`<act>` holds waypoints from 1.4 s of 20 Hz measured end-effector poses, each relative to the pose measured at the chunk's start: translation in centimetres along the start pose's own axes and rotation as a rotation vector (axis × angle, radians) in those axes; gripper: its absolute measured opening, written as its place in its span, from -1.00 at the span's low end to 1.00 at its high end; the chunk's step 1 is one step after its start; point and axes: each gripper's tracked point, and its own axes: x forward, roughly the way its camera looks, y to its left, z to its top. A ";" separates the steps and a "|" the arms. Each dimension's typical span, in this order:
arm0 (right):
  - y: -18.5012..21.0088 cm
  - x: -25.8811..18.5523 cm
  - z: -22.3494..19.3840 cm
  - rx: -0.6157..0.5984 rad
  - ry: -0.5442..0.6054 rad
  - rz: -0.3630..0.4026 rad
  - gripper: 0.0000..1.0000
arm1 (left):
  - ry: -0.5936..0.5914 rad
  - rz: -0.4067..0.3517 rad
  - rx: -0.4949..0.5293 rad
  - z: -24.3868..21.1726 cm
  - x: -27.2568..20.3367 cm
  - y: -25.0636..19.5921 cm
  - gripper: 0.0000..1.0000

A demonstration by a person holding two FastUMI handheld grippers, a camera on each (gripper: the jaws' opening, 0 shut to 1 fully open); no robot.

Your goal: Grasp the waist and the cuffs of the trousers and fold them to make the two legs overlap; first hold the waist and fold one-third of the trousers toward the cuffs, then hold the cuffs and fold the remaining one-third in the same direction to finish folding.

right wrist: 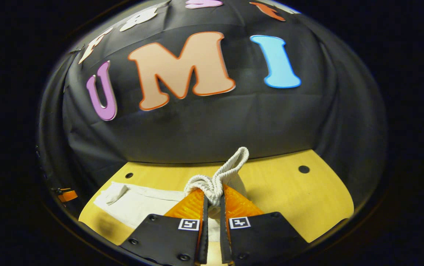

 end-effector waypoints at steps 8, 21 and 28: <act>15.8 4.4 -5.5 -0.126 0.090 0.146 -0.70 | 0.030 0.012 0.000 -1.1 2.8 6.9 0.90; 18.3 3.7 -10.4 -0.187 0.178 0.173 0.84 | 0.194 0.003 -0.027 -7.5 9.3 9.0 0.92; 14.1 2.8 -9.3 -0.139 0.162 0.065 0.84 | 0.287 0.042 0.007 -10.7 11.2 10.1 0.91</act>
